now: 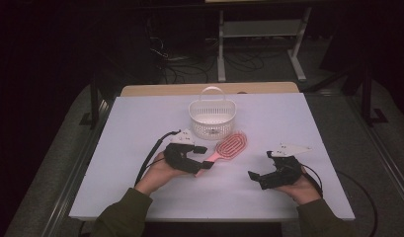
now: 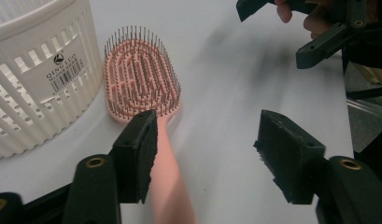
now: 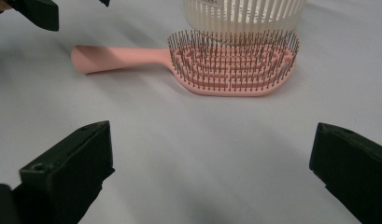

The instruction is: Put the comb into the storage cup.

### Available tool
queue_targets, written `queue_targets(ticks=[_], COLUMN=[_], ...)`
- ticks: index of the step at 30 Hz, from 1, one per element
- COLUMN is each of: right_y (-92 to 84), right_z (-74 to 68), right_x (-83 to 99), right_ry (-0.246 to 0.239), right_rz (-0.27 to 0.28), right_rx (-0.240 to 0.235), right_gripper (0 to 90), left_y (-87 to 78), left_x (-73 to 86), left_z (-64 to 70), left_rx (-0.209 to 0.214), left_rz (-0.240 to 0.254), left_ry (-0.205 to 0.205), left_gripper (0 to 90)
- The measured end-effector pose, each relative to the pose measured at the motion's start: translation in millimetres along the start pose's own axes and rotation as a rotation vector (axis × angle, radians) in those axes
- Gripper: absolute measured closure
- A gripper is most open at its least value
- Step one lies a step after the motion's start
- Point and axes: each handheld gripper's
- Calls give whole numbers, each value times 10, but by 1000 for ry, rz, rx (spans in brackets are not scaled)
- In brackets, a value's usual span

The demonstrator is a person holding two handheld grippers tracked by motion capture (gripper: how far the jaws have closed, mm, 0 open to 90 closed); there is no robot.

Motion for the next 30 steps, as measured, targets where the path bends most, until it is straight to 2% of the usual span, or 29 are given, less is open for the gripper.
queue_targets(ticks=[25, 30], right_y=[-4, -4], right_z=[3, 8], right_x=[3, 4], right_ry=[4, 4], right_rz=[-5, -4], right_rx=[3, 4], right_gripper=[0, 0], left_y=[239, 283], left_x=[101, 121], left_z=[-9, -9], left_rx=[44, 47], left_rz=[-89, -131], left_ry=[-4, 1], left_gripper=[725, 816])
Point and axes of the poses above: each handheld gripper's, and its own axes: y roughly forward along the jaws, x roughly out of its underside, z roughly to its right, and after that the axes turned 15 degrees about x, right-handed
